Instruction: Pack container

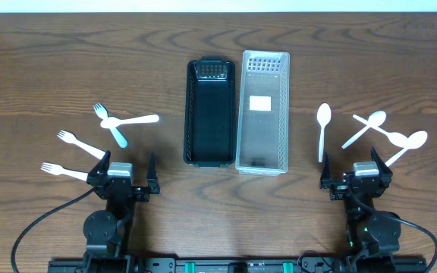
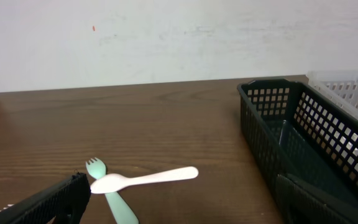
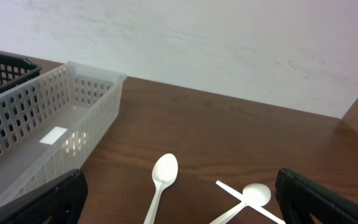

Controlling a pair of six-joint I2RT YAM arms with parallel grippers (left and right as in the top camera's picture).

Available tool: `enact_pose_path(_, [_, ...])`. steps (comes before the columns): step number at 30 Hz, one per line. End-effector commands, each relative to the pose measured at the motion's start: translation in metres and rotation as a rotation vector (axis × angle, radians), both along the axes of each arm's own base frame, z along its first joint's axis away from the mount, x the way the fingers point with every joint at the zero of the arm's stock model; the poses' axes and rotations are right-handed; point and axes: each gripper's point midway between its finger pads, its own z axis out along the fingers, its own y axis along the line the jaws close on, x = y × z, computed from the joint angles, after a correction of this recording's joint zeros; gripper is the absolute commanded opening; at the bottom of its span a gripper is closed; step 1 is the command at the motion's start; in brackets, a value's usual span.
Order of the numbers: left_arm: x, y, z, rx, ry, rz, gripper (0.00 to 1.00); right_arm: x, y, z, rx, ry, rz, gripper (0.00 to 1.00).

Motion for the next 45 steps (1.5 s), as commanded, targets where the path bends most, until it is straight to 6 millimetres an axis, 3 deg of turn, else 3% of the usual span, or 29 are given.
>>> enact_pose_path(1, [-0.002, -0.005, -0.014, -0.016, 0.049, -0.026, 0.98, 0.000, -0.001, 0.000, 0.018, 0.000, -0.007, 0.99])
enact_pose_path(33, [-0.002, -0.005, -0.014, -0.016, 0.049, -0.026, 0.98, 0.000, -0.003, 0.000, 0.016, -0.004, -0.018, 0.99])
enact_pose_path(38, [-0.002, -0.005, -0.014, -0.018, 0.049, -0.026, 0.98, 0.000, -0.004, 0.000, 0.096, -0.002, -0.024, 0.99])
enact_pose_path(42, [-0.001, -0.003, -0.013, -0.107, 0.055, -0.002, 0.98, 0.000, -0.004, 0.000, 0.289, 0.002, -0.037, 0.99])
enact_pose_path(45, [-0.002, 0.003, 0.002, -0.238, 0.045, 0.043, 0.98, -0.001, -0.004, 0.023, 0.462, -0.059, -0.033, 0.99])
